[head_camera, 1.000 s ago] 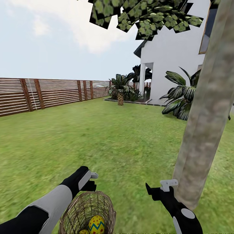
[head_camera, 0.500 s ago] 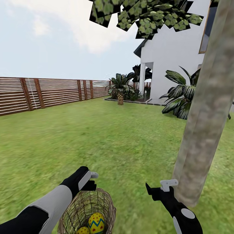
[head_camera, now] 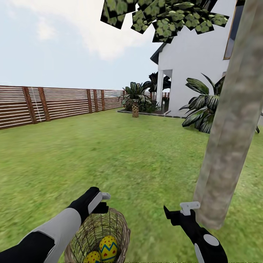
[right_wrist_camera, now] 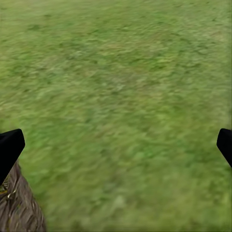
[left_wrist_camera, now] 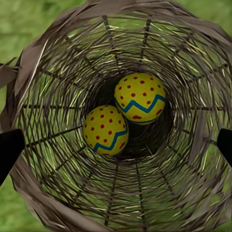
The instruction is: Take the three Easter eggs out of the wicker basket on the lawn in the garden, then place them on the lawn next to a single tree (choose any tree) so that all three eggs are next to the same tree and none are left in the basket.
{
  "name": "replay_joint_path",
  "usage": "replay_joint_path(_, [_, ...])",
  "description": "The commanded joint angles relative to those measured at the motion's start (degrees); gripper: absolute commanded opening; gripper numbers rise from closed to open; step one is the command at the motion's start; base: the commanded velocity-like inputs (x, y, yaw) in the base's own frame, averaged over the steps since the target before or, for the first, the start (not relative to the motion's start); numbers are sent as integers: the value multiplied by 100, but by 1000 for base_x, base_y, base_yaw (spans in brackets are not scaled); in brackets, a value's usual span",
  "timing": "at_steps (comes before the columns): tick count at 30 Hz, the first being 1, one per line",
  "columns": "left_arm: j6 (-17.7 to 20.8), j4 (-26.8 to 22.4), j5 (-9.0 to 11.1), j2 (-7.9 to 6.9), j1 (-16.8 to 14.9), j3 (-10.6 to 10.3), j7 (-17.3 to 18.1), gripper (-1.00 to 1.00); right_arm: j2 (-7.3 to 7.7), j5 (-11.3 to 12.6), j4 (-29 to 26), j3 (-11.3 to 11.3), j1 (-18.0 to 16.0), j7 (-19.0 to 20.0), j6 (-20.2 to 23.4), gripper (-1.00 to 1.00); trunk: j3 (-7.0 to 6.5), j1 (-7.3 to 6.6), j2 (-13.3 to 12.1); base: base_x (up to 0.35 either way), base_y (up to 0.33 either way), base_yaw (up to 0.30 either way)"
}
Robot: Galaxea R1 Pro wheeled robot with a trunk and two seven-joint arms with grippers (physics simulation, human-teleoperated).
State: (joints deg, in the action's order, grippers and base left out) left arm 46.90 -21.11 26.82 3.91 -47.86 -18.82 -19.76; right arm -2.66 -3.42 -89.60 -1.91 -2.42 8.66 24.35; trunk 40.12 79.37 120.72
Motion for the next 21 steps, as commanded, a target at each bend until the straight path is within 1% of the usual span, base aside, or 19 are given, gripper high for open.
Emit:
replay_joint_path(1, [15, -7, 60, -4, -4, -42, -44, 100, -6, -36, -8, -16, -4, 49, 29, 100, 25, 22, 45, 0, 0, 0])
replay_joint_path(15, [-89, -7, 60, -5, -4, -43, -45, 100, -6, -36, -5, -18, -4, 48, 34, 100, 276, 329, 606, 0, 0, 0])
replay_joint_path(21, [-190, -7, 60, -7, -4, -46, -44, 100, -6, -36, -5, -17, -4, 48, 36, 100, 384, 461, 847, 0, 0, 0])
